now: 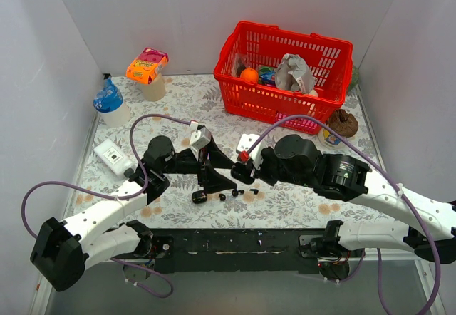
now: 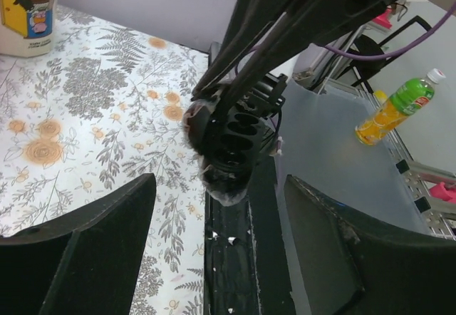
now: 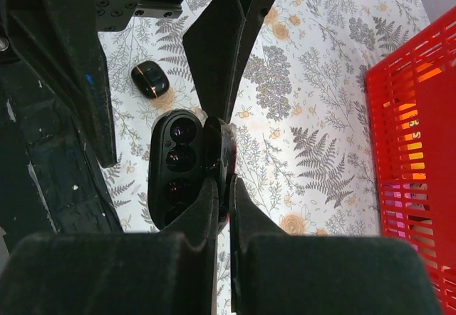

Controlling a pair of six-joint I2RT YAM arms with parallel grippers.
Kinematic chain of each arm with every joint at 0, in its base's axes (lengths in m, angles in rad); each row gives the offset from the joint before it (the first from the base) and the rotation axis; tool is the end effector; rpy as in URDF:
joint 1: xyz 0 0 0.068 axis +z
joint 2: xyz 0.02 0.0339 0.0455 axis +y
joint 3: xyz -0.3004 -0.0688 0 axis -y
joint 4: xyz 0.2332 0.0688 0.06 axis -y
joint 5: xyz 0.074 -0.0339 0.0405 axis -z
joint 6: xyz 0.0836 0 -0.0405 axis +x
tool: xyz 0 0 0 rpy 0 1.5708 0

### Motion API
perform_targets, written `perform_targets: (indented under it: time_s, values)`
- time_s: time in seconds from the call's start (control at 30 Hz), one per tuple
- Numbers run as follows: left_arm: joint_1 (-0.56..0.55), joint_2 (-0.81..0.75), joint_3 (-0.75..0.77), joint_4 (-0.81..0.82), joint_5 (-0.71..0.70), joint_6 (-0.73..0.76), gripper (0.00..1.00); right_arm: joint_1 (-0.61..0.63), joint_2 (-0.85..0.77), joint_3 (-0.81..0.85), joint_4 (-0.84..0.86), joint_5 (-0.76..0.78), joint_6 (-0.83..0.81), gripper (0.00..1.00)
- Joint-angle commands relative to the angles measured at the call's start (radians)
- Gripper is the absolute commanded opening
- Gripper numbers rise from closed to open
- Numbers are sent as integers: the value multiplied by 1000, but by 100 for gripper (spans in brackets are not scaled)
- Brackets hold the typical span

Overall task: Insert the wireless bluetooth earbuds into the charging case
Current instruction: Adjust the charging case.

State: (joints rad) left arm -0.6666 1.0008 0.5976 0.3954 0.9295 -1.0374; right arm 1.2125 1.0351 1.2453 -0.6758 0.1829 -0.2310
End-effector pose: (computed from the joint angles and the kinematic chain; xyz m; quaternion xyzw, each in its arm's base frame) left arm 0.1314 -0.1886 0.3291 0.1933 0.6819 -0.6834 0.1752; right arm 0.0920 0.2024 0.4090 -0.5240 0.6679 0.1778 0.4976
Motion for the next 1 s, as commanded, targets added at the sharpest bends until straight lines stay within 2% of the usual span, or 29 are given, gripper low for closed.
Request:
perform_targets:
  time_s: [0.0,0.13,0.3,0.33,0.53,0.8,0.97]
  values:
    - [2,-1,-12,132,71,-59,71,5,5,-1,79,23,16,1]
    - [2,-8,-48,187,69,-92,68,4,20,6,97,20,21,1]
    - [1,-7,-56,200,74,-89,57,4,40,16,114,13,30,1]
    - [1,-5,-59,203,75,-85,53,5,48,17,116,12,32,1]
    - [2,-8,-84,260,65,-112,45,5,63,26,120,6,36,1]
    - [2,-21,-101,258,39,-116,52,4,60,25,125,13,45,1]
    - [2,-14,-104,270,26,-127,51,5,56,22,137,-3,53,1]
